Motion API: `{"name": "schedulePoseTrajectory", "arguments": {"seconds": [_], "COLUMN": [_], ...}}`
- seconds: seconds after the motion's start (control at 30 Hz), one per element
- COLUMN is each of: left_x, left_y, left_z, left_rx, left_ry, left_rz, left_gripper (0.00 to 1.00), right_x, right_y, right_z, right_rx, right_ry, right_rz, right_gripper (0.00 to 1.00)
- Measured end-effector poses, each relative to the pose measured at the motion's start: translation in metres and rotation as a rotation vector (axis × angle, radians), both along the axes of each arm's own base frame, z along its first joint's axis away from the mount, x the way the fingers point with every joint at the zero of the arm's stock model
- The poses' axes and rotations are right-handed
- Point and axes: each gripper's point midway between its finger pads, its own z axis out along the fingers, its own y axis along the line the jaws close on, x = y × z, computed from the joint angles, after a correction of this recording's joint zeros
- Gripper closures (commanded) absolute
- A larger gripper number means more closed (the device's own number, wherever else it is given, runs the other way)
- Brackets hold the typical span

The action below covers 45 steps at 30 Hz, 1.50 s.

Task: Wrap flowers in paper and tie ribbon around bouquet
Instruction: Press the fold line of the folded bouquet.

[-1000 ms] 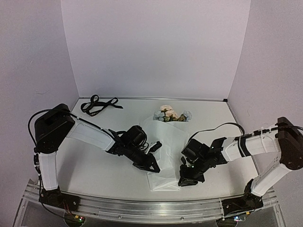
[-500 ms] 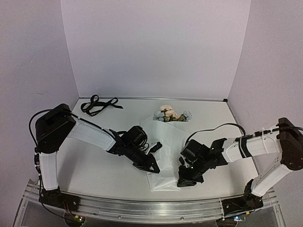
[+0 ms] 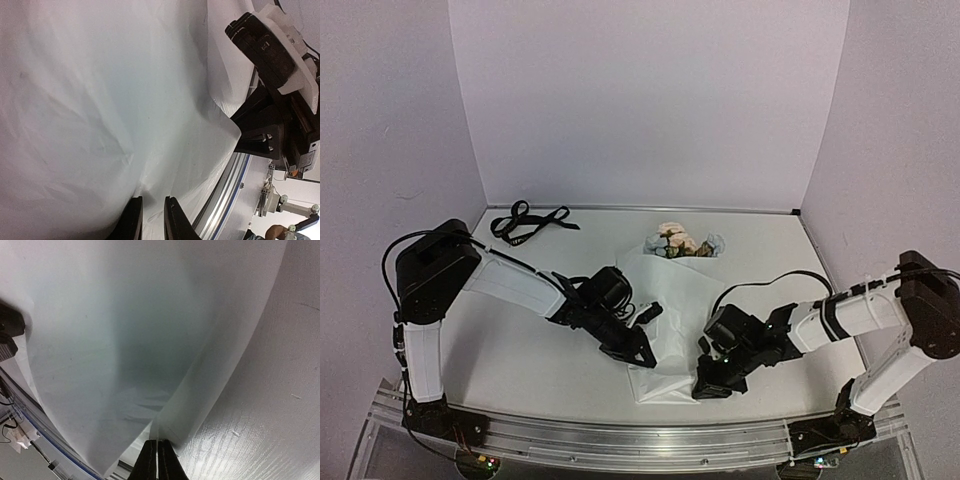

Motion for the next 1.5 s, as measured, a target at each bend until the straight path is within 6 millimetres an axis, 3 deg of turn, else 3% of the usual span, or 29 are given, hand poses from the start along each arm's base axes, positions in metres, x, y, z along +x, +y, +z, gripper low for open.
{"name": "schedulePoseTrajectory", "arguments": {"seconds": [0.13,0.27,0.4,0.57,0.73,1.2,1.5], "left_x": [0.000,0.000,-0.002,-0.006,-0.008,-0.015,-0.033], "left_y": [-0.001,-0.001,-0.001,-0.003,-0.004,0.005,0.028], "left_z": [0.001,0.001,0.002,0.002,0.002,0.007,0.021], "left_rx": [-0.004,-0.005,-0.009,-0.009,-0.009,-0.014,-0.024], "left_ry": [-0.008,-0.010,-0.007,-0.007,-0.007,-0.015,-0.026], "left_rz": [-0.008,-0.013,-0.019,-0.028,-0.033,-0.040,-0.040], "left_gripper": [0.82,0.83,0.82,0.83,0.82,0.76,0.80], "right_x": [-0.001,-0.001,0.006,0.015,0.018,0.018,0.017], "right_y": [-0.002,-0.001,0.011,0.031,0.039,0.024,0.023], "right_z": [0.010,0.033,0.061,0.078,0.063,0.010,0.004], "right_rx": [0.010,0.042,0.095,0.129,0.099,0.029,0.036], "right_ry": [-0.010,-0.039,-0.086,-0.098,-0.050,0.058,0.073], "right_rz": [0.006,0.028,0.055,0.075,0.080,-0.013,-0.052], "right_gripper": [0.92,0.87,0.86,0.85,0.86,0.89,0.90]}}
